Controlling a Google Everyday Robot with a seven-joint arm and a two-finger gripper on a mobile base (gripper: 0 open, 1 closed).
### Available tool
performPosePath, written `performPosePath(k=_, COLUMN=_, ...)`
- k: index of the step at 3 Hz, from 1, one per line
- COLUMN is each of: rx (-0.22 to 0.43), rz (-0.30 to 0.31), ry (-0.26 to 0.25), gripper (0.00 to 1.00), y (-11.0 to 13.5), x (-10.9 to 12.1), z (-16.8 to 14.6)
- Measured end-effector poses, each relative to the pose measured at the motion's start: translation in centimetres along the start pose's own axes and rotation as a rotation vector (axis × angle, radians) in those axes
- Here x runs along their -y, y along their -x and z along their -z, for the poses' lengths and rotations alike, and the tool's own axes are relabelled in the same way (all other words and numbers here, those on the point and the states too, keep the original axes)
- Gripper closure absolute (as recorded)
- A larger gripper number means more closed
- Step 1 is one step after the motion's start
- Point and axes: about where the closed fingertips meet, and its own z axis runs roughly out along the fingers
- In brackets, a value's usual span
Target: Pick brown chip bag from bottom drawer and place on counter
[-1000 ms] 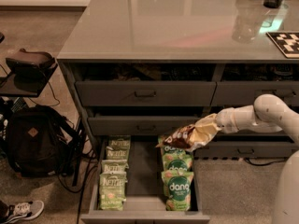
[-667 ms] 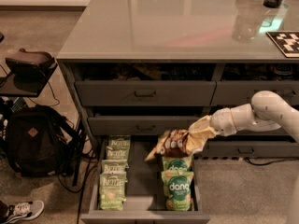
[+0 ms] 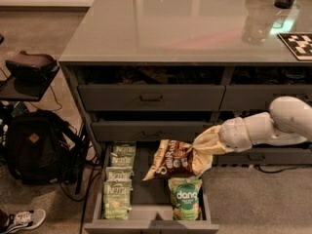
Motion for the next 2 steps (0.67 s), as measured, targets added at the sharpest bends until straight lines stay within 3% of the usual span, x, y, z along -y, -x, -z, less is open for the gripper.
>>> performPosePath(k=1, rx=0.033, rz=0.034, ry=-0.143, gripper=1.0, y=3.55, x=0.86, z=2.43)
performPosePath(k=2, rx=0.035, rz=0.032, ry=-0.159, gripper=1.0, y=3.69, x=1.16, z=2.53)
